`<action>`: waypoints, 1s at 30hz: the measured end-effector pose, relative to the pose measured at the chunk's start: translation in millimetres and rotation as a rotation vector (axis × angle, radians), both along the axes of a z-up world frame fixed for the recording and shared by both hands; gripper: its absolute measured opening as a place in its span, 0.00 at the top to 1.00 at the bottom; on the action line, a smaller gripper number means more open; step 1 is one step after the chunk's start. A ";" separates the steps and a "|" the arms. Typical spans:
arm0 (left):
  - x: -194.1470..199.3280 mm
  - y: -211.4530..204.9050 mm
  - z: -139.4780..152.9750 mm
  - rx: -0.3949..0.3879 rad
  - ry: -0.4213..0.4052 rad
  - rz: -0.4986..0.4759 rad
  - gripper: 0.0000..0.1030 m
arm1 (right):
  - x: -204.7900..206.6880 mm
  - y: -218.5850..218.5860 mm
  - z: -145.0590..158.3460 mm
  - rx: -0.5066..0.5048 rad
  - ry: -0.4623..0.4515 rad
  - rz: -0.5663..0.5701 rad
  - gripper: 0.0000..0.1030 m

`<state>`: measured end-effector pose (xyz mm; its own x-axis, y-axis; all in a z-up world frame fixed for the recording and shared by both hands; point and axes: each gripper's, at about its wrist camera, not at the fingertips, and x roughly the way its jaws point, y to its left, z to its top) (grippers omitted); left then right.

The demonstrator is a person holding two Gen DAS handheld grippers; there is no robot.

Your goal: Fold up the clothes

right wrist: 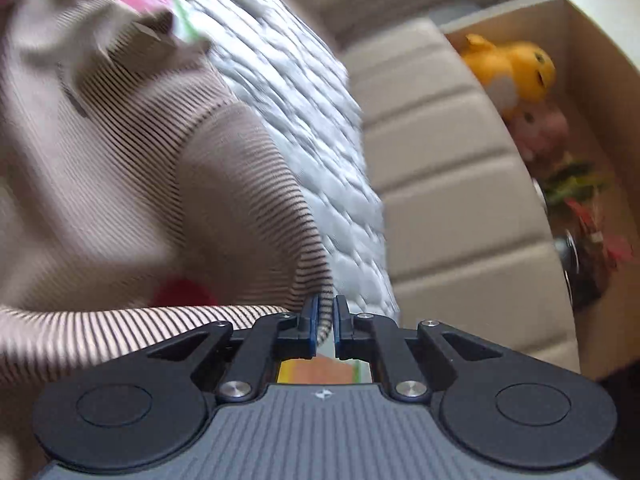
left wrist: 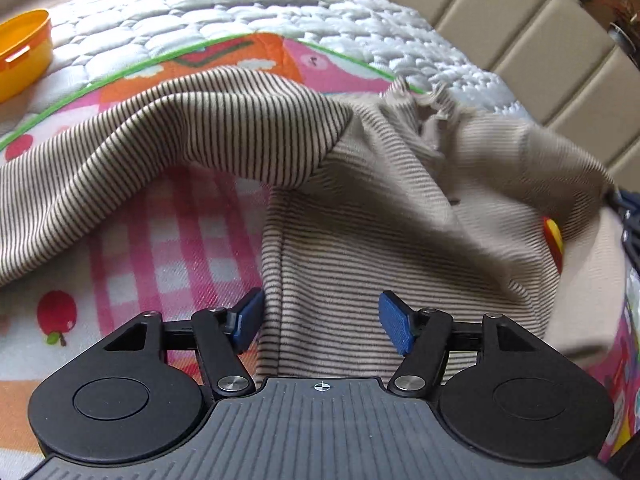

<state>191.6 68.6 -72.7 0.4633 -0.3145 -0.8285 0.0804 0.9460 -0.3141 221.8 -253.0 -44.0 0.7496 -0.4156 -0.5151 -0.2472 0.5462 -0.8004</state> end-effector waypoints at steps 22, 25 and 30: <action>-1.8 -4.2 15.2 -0.098 -0.124 -0.021 0.28 | -21.2 -16.5 10.2 0.757 0.067 -0.090 0.83; -7.9 -9.0 25.7 -0.100 -0.186 -0.042 0.28 | -15.8 4.9 15.3 0.740 0.046 -0.027 0.77; -7.0 -15.2 28.0 -0.172 -0.183 -0.097 0.26 | 17.2 29.9 -18.9 0.599 0.100 0.009 0.74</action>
